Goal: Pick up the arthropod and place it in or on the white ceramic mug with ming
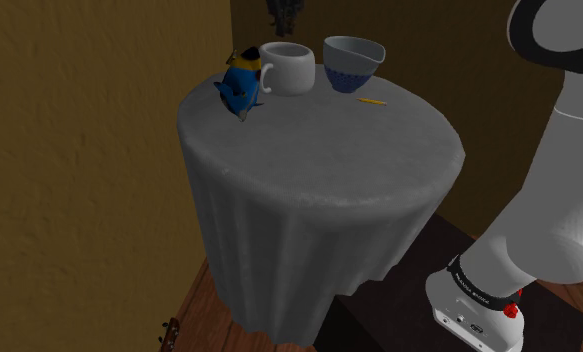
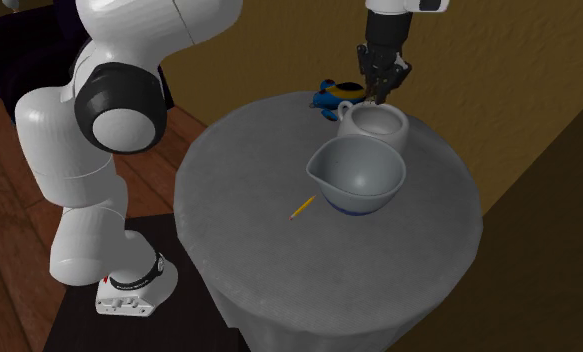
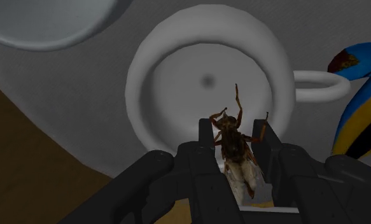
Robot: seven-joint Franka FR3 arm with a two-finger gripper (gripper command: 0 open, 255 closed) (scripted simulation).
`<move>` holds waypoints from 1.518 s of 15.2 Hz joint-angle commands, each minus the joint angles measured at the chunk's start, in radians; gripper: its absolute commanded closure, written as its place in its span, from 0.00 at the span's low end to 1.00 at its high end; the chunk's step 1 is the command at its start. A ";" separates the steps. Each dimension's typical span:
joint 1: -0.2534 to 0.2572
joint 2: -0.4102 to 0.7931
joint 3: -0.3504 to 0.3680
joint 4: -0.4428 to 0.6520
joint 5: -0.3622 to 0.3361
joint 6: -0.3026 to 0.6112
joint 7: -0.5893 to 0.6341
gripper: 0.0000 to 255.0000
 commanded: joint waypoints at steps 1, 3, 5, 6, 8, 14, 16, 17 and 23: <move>-0.005 -0.020 0.000 -0.058 0.004 0.039 0.001 1.00; -0.008 -0.037 -0.001 -0.112 0.007 0.076 0.002 1.00; -0.011 -0.050 -0.001 -0.154 0.009 0.105 0.002 1.00; -0.011 -0.050 -0.001 -0.154 0.010 0.105 0.002 1.00; -0.011 -0.050 -0.001 -0.154 0.010 0.105 0.002 1.00; -0.011 -0.050 -0.001 -0.153 0.009 0.105 0.002 0.00; -0.011 -0.050 -0.001 -0.153 0.009 0.105 0.002 0.00; -0.011 -0.050 -0.001 -0.153 0.009 0.105 0.002 0.00; 0.011 0.037 0.002 0.111 -0.008 -0.073 0.002 0.00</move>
